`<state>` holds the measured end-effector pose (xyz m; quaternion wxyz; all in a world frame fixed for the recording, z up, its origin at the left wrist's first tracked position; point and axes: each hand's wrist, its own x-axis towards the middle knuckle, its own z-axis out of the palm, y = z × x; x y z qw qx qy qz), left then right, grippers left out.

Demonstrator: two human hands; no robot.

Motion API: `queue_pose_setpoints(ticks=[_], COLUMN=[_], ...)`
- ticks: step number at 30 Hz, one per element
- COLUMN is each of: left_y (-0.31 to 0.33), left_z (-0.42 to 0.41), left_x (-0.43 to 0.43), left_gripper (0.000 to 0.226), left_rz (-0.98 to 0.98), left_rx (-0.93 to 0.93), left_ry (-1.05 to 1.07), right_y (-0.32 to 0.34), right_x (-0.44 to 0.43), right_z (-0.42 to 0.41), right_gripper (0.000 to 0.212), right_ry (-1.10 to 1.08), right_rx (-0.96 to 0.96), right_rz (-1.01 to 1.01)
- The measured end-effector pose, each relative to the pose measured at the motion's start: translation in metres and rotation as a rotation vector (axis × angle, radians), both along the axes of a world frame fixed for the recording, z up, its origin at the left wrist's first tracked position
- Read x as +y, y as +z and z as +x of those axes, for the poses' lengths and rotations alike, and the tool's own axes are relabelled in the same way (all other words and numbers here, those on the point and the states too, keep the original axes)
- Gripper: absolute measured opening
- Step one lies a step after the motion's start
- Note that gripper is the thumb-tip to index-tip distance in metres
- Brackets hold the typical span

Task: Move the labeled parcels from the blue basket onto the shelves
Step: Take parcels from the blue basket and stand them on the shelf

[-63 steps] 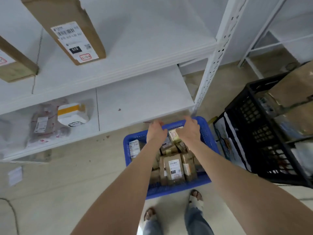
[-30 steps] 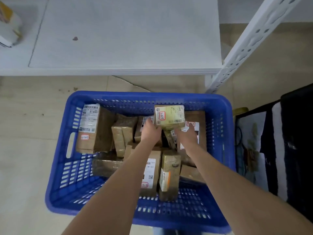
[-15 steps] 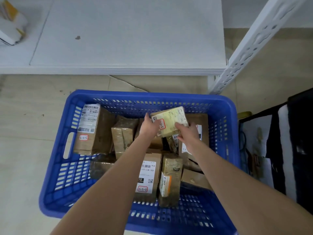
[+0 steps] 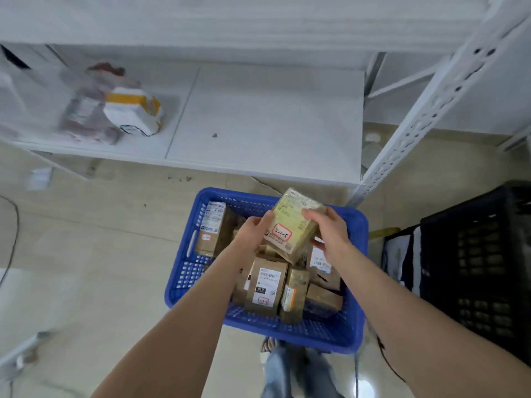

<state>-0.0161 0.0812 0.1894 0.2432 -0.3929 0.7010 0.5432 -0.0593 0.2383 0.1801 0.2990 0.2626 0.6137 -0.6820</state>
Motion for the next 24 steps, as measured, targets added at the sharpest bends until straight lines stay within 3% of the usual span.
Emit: queue_pose_setpoints(ticks=[4,8,13,19,24], left_y=[0.078,0.143,0.197,0.240,0.260], left_z=[0.013,0.027,0.040,0.059,0.072], left_x=[-0.006,-0.012,-0.018,-0.024,-0.041], left_gripper=[0.055,0.047,0.046,0.050,0.044], left_rz=[0.114,0.149,0.059,0.016,-0.049], left_rx=[-0.009,0.078,0.220,0.302,0.348], left_ry=[0.001,0.065,0.170,0.241,0.237], right_y=[0.080,0.142,0.194,0.235,0.257], right_x=[-0.009,-0.017,-0.032,-0.052,-0.070], right_z=[0.001,0.004,0.015,0.033,0.044], right_gripper=[0.025,0.023,0.077,0.041,0.037], right_ry=[0.053,0.104,0.222,0.312,0.333], right_rx=[0.057,0.080,0.030,0.025,0.108], right_rz=[0.006,-0.020,-0.010,-0.124,-0.124])
